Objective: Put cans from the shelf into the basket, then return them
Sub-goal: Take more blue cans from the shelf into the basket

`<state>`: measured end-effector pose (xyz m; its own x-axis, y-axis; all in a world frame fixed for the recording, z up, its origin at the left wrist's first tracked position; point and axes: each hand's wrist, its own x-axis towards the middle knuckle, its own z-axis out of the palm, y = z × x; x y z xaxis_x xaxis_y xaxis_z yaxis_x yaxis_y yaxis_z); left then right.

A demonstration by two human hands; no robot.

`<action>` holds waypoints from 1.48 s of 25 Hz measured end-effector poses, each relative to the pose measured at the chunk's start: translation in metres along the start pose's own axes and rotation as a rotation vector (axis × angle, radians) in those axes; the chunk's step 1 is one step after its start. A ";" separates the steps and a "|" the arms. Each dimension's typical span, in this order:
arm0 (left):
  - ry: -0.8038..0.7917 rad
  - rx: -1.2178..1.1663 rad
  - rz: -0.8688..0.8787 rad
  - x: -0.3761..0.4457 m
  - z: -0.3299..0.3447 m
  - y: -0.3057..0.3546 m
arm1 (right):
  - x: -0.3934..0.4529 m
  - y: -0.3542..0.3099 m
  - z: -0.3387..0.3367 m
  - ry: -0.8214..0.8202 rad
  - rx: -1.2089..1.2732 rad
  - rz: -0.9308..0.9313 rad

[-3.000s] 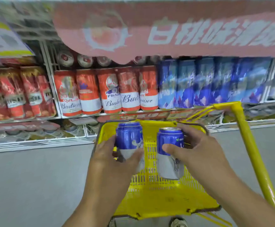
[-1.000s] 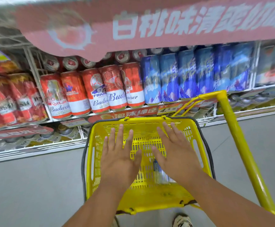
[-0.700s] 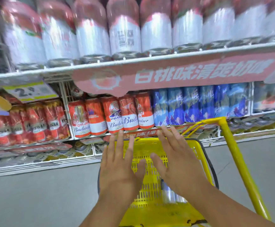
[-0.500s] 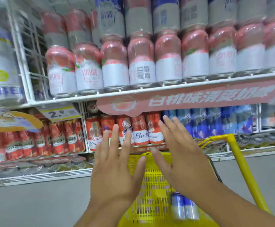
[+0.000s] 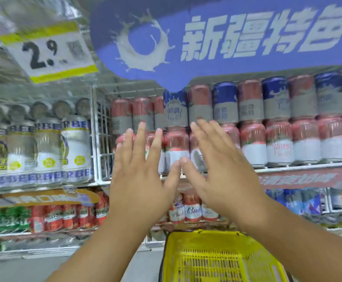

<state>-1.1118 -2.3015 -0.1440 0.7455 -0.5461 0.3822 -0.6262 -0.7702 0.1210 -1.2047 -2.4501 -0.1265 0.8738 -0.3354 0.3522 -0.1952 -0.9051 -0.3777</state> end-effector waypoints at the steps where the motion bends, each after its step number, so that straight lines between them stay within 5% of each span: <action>1: -0.017 -0.016 -0.021 0.011 -0.003 0.002 | 0.008 0.001 -0.002 -0.003 -0.010 0.021; 6: -0.056 0.043 -0.052 0.062 -0.002 0.023 | 0.044 0.023 -0.015 0.049 -0.065 0.134; 11: -0.284 0.117 -0.170 0.105 0.010 0.045 | 0.090 0.060 -0.018 0.043 0.069 0.342; 15: -0.212 -0.107 -0.271 0.132 0.021 0.053 | 0.129 0.078 -0.017 0.129 0.078 0.453; 22: -0.150 -0.260 -0.435 0.162 0.041 0.046 | 0.167 0.083 -0.011 -0.040 -0.345 0.579; 26: -0.248 -0.478 -0.543 0.167 0.044 0.041 | 0.179 0.086 -0.013 -0.132 -0.422 0.596; 32: -0.170 -0.664 -0.526 0.165 0.046 0.034 | 0.171 0.086 -0.008 0.144 -0.143 0.682; 37: -0.143 -0.698 -0.584 0.170 0.051 0.029 | 0.172 0.078 0.001 0.178 -0.250 0.624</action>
<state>-0.9916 -2.4333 -0.1225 0.9786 -0.2044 -0.0240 -0.1033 -0.5884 0.8019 -1.0690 -2.5781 -0.0966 0.4826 -0.8311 0.2763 -0.7528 -0.5548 -0.3542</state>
